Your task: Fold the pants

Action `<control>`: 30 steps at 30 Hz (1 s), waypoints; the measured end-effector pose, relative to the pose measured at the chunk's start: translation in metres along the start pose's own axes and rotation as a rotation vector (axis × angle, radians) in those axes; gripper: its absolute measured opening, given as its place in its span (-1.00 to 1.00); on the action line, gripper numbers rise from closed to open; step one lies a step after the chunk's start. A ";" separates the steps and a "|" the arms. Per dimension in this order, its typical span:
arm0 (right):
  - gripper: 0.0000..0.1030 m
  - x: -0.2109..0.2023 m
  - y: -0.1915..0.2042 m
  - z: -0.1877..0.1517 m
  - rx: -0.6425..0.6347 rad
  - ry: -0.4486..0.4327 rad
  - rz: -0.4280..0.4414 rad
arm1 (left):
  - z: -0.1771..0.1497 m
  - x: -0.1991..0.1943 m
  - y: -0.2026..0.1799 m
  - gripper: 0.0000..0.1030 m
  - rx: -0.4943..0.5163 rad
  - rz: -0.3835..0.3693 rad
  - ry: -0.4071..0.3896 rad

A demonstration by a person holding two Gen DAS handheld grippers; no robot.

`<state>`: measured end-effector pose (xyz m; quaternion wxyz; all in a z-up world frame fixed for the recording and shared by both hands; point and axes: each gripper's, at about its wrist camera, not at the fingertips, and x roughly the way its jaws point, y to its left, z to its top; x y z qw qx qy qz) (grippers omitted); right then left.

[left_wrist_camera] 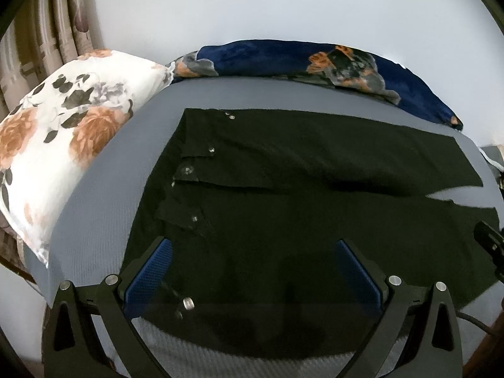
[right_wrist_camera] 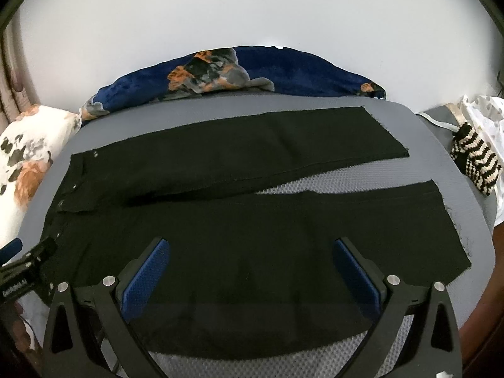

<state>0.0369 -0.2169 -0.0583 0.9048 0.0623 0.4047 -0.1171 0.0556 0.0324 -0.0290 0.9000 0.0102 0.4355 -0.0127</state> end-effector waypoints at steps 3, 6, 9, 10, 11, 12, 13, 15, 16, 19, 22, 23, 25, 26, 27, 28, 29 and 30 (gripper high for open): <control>0.99 0.005 -0.003 0.013 0.018 -0.016 0.024 | 0.018 0.013 0.015 0.98 -0.028 -0.014 0.011; 0.99 0.011 -0.006 0.028 0.029 -0.043 0.081 | 0.040 0.031 0.036 0.98 -0.079 -0.056 0.040; 0.99 0.017 -0.007 0.043 0.021 -0.090 0.139 | 0.062 0.050 0.061 0.97 -0.128 -0.079 0.046; 0.99 0.020 -0.007 0.049 0.014 -0.106 0.160 | 0.069 0.055 0.068 0.96 -0.139 -0.090 0.042; 0.99 0.023 -0.006 0.053 0.010 -0.110 0.176 | 0.078 0.062 0.078 0.94 -0.153 -0.097 0.037; 0.99 0.027 -0.005 0.057 0.005 -0.107 0.198 | 0.084 0.067 0.085 0.89 -0.163 -0.105 0.035; 0.99 0.032 -0.005 0.061 0.003 -0.095 0.213 | 0.091 0.074 0.093 0.85 -0.175 -0.124 0.037; 0.99 0.043 -0.003 0.069 0.011 -0.073 0.226 | 0.103 0.092 0.111 0.73 -0.221 -0.165 0.067; 0.99 0.050 -0.002 0.074 0.021 -0.059 0.239 | 0.108 0.100 0.120 0.66 -0.251 -0.197 0.083; 0.99 0.069 0.003 0.080 0.040 -0.024 0.238 | 0.119 0.128 0.145 0.36 -0.334 -0.286 0.111; 0.99 0.085 0.009 0.082 0.050 0.006 0.241 | 0.129 0.160 0.163 0.07 -0.361 -0.353 0.142; 0.99 0.091 0.012 0.084 0.047 0.017 0.239 | 0.131 0.170 0.165 0.04 -0.365 -0.376 0.155; 0.99 0.099 0.018 0.085 0.035 0.032 0.237 | 0.134 0.184 0.171 -0.03 -0.371 -0.410 0.170; 0.99 0.103 0.021 0.086 0.028 0.039 0.235 | 0.136 0.191 0.174 -0.03 -0.372 -0.415 0.172; 0.99 0.108 0.023 0.087 0.022 0.046 0.229 | 0.138 0.197 0.176 -0.03 -0.368 -0.428 0.176; 0.99 0.112 0.026 0.089 0.018 0.051 0.225 | 0.139 0.203 0.178 -0.03 -0.365 -0.436 0.183; 0.99 0.117 0.029 0.090 0.015 0.057 0.223 | 0.141 0.211 0.180 -0.03 -0.366 -0.449 0.193; 0.99 0.121 0.031 0.092 0.015 0.062 0.222 | 0.142 0.214 0.182 -0.03 -0.367 -0.471 0.195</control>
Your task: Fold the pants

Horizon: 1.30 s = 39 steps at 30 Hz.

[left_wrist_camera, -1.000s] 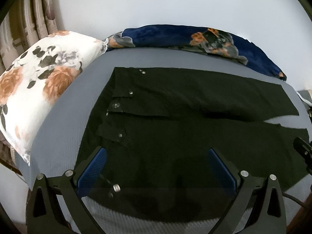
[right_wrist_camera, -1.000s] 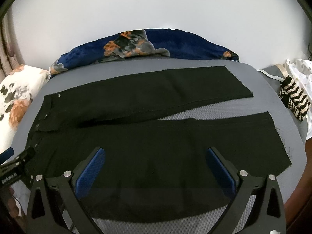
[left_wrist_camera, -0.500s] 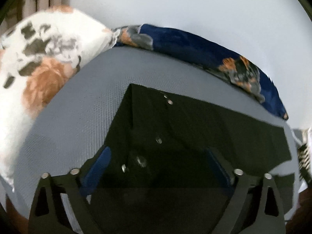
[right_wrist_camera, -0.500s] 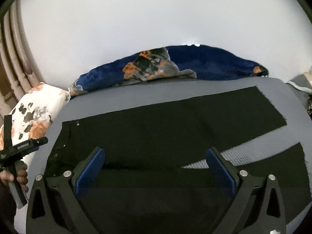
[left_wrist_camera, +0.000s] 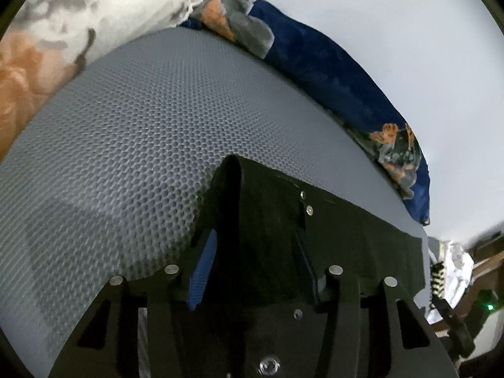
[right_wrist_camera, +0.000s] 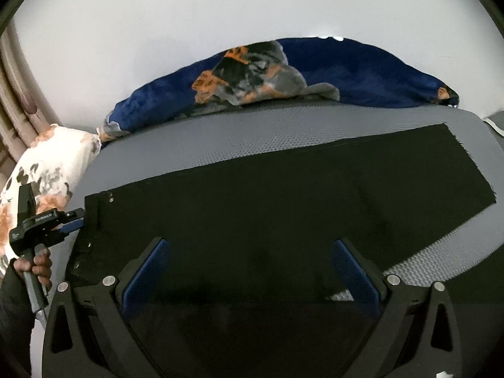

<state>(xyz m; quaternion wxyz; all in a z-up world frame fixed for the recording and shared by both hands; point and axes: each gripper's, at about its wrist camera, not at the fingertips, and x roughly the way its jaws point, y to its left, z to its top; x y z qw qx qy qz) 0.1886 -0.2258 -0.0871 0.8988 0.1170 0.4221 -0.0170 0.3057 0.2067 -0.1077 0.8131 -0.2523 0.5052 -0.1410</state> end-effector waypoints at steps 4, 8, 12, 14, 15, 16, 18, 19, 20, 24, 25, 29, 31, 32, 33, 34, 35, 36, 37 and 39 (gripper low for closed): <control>0.99 0.019 0.003 0.009 -0.001 0.023 -0.004 | 0.010 0.010 0.002 -0.03 0.024 -0.083 0.026; 0.99 0.035 0.008 0.017 -0.011 0.039 -0.003 | 0.024 0.021 0.002 -0.07 0.009 -0.188 0.066; 0.99 0.049 0.013 0.031 -0.049 0.034 0.011 | 0.039 0.030 -0.002 -0.12 0.002 -0.269 0.116; 0.99 0.058 0.015 0.039 -0.075 0.038 0.024 | 0.045 0.037 -0.004 -0.20 0.011 -0.278 0.136; 0.99 0.062 0.017 0.042 -0.087 0.041 0.032 | 0.047 0.042 -0.005 -0.21 0.010 -0.284 0.146; 0.99 0.066 0.018 0.046 -0.102 0.045 0.045 | 0.049 0.045 -0.006 -0.21 0.010 -0.286 0.155; 0.99 0.075 0.020 0.055 -0.138 0.052 0.067 | 0.051 0.053 -0.008 -0.21 0.010 -0.269 0.159; 0.99 0.080 0.022 0.060 -0.159 0.055 0.082 | 0.051 0.057 -0.009 -0.21 0.008 -0.265 0.162; 0.99 0.086 0.024 0.065 -0.184 0.063 0.107 | 0.052 0.060 -0.009 -0.21 0.002 -0.265 0.163; 0.99 0.111 0.027 0.083 -0.290 0.111 0.182 | 0.049 0.064 -0.015 -0.53 -0.004 -0.241 0.120; 0.99 0.116 0.027 0.086 -0.312 0.122 0.183 | 0.048 0.064 -0.018 -0.81 0.004 -0.218 0.107; 0.99 0.136 0.031 0.099 -0.447 0.204 0.277 | 0.041 0.043 -0.039 -0.82 0.068 -0.148 0.024; 0.99 0.140 0.035 0.103 -0.506 0.254 0.363 | 0.037 0.029 -0.055 -0.82 0.129 -0.131 -0.013; 0.99 0.143 0.038 0.105 -0.546 0.282 0.404 | 0.034 0.018 -0.065 -0.82 0.159 -0.143 -0.033; 0.99 0.145 0.041 0.108 -0.584 0.311 0.438 | 0.032 0.011 -0.071 -0.82 0.176 -0.155 -0.044; 0.99 0.146 0.044 0.110 -0.622 0.329 0.457 | 0.031 0.004 -0.073 -0.82 0.190 -0.165 -0.053; 0.99 0.148 0.046 0.111 -0.644 0.340 0.471 | 0.027 -0.006 -0.079 -0.82 0.218 -0.179 -0.067; 0.99 0.151 0.049 0.114 -0.677 0.364 0.497 | 0.025 -0.013 -0.082 -0.82 0.236 -0.184 -0.078; 0.99 0.153 0.051 0.116 -0.696 0.377 0.508 | 0.023 -0.021 -0.081 -0.82 0.249 -0.189 -0.088; 0.89 0.157 0.054 0.119 -0.741 0.412 0.539 | 0.019 -0.033 -0.085 -0.82 0.271 -0.203 -0.109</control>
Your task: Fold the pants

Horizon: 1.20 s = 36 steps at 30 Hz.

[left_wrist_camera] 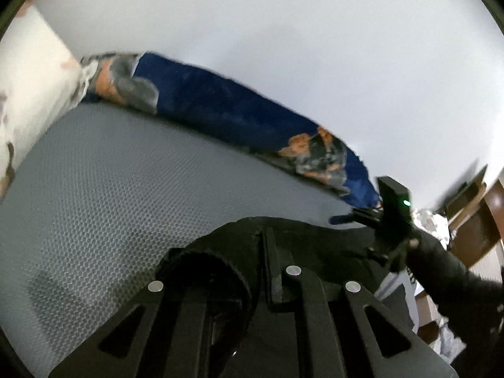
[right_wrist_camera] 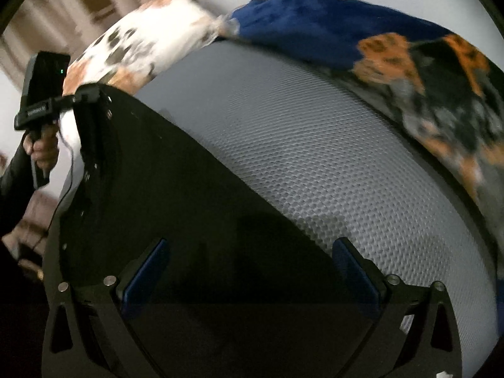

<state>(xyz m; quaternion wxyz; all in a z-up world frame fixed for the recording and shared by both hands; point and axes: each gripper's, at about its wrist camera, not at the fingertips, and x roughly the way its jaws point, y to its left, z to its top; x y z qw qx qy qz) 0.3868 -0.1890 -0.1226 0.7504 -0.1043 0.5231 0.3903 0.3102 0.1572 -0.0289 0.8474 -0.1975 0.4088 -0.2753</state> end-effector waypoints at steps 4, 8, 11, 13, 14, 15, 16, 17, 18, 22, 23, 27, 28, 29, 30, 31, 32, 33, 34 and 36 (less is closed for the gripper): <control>0.70 0.011 -0.012 0.010 -0.052 0.078 0.048 | 0.000 -0.014 -0.010 -0.82 0.035 -0.013 -0.023; 0.51 0.019 -0.026 -0.001 -0.079 0.166 0.066 | -0.002 -0.018 -0.019 -0.82 0.045 0.004 -0.039; 0.15 0.021 -0.038 -0.014 -0.082 0.213 0.046 | -0.002 -0.022 -0.023 -0.82 0.046 0.016 -0.042; 0.02 0.015 -0.043 -0.017 -0.072 0.200 0.040 | -0.002 -0.023 -0.026 -0.82 0.047 0.030 -0.037; -0.04 0.012 -0.044 -0.018 -0.064 0.196 0.023 | -0.002 -0.022 -0.026 -0.82 0.048 0.039 -0.034; -0.12 0.011 -0.045 -0.020 -0.063 0.192 0.003 | -0.002 -0.022 -0.027 -0.82 0.049 0.042 -0.032; -0.18 0.010 -0.046 -0.022 -0.061 0.190 -0.016 | -0.002 -0.021 -0.027 -0.82 0.049 0.046 -0.028; -0.33 0.011 -0.045 -0.024 -0.063 0.190 -0.045 | -0.003 -0.021 -0.028 -0.82 0.050 0.052 -0.025; -0.48 0.010 -0.042 -0.026 -0.067 0.186 -0.086 | -0.003 -0.019 -0.027 -0.82 0.051 0.058 -0.021; -0.73 -0.008 -0.026 -0.038 -0.055 0.105 -0.256 | -0.006 -0.015 -0.029 -0.82 0.067 0.091 -0.004; -0.74 -0.015 -0.023 -0.041 -0.045 0.079 -0.292 | -0.007 -0.015 -0.030 -0.82 0.085 0.114 0.000; -0.76 -0.057 0.014 -0.058 -0.001 -0.059 -0.457 | -0.012 -0.026 -0.035 -0.82 0.104 0.127 -0.002; -0.77 -0.068 0.027 -0.065 0.005 -0.089 -0.486 | -0.014 -0.030 -0.037 -0.82 0.109 0.122 -0.004; -0.78 -0.078 0.035 -0.071 0.012 -0.112 -0.506 | -0.018 -0.037 -0.041 -0.82 0.122 0.119 -0.010; -0.79 -0.088 0.044 -0.077 0.031 -0.141 -0.520 | -0.021 -0.042 -0.044 -0.82 0.132 0.114 -0.013; -0.79 -0.099 0.053 -0.087 0.056 -0.167 -0.524 | -0.024 -0.047 -0.047 -0.82 0.142 0.110 -0.015; -0.80 -0.111 0.065 -0.099 0.080 -0.195 -0.525 | -0.031 -0.056 -0.052 -0.82 0.161 0.106 -0.016; -0.80 -0.118 0.075 -0.109 0.095 -0.216 -0.526 | -0.035 -0.061 -0.056 -0.82 0.171 0.103 -0.016; -0.81 -0.123 0.088 -0.118 0.110 -0.235 -0.524 | -0.041 -0.067 -0.059 -0.82 0.179 0.096 -0.016; -0.82 -0.132 0.112 -0.139 0.147 -0.262 -0.510 | -0.059 -0.082 -0.064 -0.82 0.187 0.077 -0.011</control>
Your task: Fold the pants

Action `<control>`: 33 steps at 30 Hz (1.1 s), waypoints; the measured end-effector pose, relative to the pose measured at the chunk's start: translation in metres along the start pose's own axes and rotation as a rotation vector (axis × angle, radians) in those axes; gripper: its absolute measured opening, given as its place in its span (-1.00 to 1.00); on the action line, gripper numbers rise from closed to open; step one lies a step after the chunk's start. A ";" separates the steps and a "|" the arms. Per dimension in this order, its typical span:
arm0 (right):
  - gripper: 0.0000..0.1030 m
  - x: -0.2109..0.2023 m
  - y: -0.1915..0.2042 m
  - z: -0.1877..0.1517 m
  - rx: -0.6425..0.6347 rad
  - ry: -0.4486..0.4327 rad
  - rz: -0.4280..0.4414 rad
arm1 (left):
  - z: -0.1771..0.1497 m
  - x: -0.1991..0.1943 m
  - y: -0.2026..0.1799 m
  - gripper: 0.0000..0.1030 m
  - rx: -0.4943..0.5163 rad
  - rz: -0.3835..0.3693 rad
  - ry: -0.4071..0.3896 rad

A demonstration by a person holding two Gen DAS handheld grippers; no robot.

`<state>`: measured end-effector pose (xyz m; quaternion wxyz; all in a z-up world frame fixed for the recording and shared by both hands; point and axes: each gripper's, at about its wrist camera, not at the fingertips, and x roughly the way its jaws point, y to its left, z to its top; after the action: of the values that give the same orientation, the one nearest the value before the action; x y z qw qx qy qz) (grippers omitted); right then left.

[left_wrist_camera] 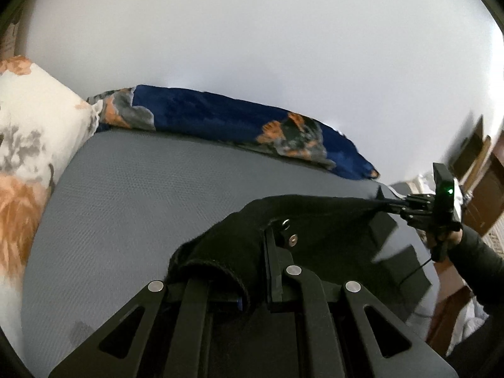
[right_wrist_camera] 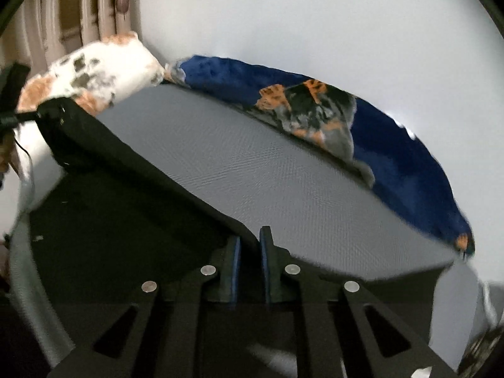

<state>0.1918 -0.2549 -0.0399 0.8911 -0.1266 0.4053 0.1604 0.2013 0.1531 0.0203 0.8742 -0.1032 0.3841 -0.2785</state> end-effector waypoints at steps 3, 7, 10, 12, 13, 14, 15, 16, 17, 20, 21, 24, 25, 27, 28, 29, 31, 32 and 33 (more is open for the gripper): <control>-0.83 -0.030 0.019 -0.035 0.037 -0.001 0.017 | -0.028 -0.019 -0.010 -0.81 0.024 -0.022 0.025; -0.85 -0.046 0.044 -0.081 0.096 0.043 0.077 | -0.070 -0.036 -0.018 -0.78 0.026 -0.041 0.083; -0.85 -0.040 0.059 -0.117 0.137 0.105 0.103 | -0.106 -0.036 -0.019 -0.73 0.022 -0.035 0.158; -0.86 -0.025 0.068 -0.135 0.144 0.154 0.107 | -0.132 -0.029 -0.016 -0.70 0.020 -0.016 0.228; -0.86 -0.019 0.072 -0.141 0.149 0.173 0.111 | -0.141 -0.025 -0.014 -0.68 0.014 -0.006 0.257; -0.86 -0.010 0.074 -0.146 0.154 0.197 0.119 | -0.153 -0.019 -0.012 -0.67 0.012 0.017 0.295; -0.86 -0.004 0.077 -0.150 0.151 0.214 0.120 | -0.160 -0.017 -0.011 -0.63 0.014 0.030 0.316; -0.86 0.001 0.080 -0.154 0.148 0.230 0.119 | -0.166 -0.014 -0.010 -0.53 0.017 0.044 0.338; -0.86 0.006 0.082 -0.159 0.149 0.248 0.117 | -0.171 -0.014 -0.009 -0.50 0.016 0.063 0.352; -0.86 0.014 0.086 -0.163 0.142 0.266 0.112 | -0.173 -0.024 -0.008 -0.40 -0.013 0.067 0.343; -0.86 0.014 0.087 -0.164 0.140 0.266 0.109 | -0.174 -0.027 -0.009 -0.12 -0.010 0.091 0.346; -0.86 0.016 0.087 -0.163 0.139 0.261 0.112 | -0.174 -0.041 -0.008 0.37 0.001 0.177 0.352; -0.86 0.017 0.087 -0.163 0.137 0.258 0.109 | -0.176 -0.047 -0.007 0.37 -0.011 0.182 0.351; -0.85 0.017 0.086 -0.163 0.138 0.255 0.110 | -0.178 -0.060 -0.003 0.37 -0.060 0.206 0.341; -0.85 0.017 0.086 -0.164 0.141 0.250 0.110 | -0.178 -0.066 -0.001 0.37 -0.098 0.197 0.331; -0.85 0.018 0.085 -0.164 0.146 0.246 0.112 | -0.180 -0.076 0.003 0.37 -0.163 0.178 0.307; -0.85 0.017 0.085 -0.165 0.150 0.239 0.114 | -0.182 -0.088 0.010 0.37 -0.302 0.131 0.275; -0.85 0.017 0.085 -0.165 0.150 0.236 0.115 | -0.187 -0.091 0.012 0.37 -0.369 0.091 0.269; -0.85 0.017 0.085 -0.166 0.150 0.233 0.115 | -0.190 -0.092 0.013 0.36 -0.410 0.064 0.263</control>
<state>0.0566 -0.2331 -0.1666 0.8341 -0.0541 0.5236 0.1649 0.0178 0.2220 -0.0580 0.7857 -0.2293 0.5463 -0.1780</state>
